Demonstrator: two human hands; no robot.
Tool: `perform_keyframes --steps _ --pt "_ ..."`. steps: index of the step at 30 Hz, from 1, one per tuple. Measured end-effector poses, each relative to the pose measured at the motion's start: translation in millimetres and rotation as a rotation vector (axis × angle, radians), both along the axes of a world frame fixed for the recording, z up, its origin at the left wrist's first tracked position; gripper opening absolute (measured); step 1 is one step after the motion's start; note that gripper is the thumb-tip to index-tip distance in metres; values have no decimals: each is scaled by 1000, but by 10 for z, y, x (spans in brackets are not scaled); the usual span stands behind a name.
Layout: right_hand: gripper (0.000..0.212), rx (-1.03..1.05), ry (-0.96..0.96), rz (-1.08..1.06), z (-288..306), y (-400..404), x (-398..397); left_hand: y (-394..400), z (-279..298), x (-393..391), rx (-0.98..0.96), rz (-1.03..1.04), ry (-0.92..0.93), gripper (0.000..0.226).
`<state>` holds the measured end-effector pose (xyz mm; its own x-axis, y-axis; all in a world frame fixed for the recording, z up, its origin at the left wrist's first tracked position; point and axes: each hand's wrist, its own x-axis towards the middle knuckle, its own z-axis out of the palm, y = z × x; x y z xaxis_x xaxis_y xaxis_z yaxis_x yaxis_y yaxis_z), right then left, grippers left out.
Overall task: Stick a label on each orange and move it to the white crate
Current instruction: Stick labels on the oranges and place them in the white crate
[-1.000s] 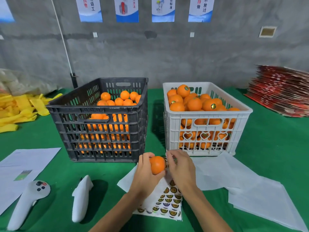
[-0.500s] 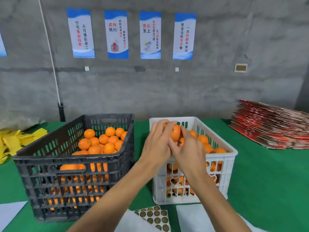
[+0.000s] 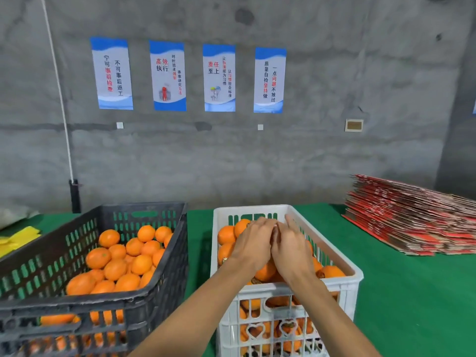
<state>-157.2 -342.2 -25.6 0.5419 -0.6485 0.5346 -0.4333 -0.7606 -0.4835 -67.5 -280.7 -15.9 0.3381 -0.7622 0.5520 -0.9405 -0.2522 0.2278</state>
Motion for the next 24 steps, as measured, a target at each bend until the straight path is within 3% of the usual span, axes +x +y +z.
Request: perform_keyframes --steps 5,9,13,19,24 --pt "37 -59 -175 121 191 279 179 369 303 203 -40 123 -124 36" --pt "32 -51 -247 325 395 744 537 1008 503 496 -39 229 -100 29" --pt "32 1 -134 503 373 1255 1003 1754 460 995 12 380 26 30" --pt "37 76 49 633 266 1805 1713 2710 135 2036 285 673 219 35" --pt "41 96 181 672 306 1907 2348 2943 -68 2906 537 710 322 45"
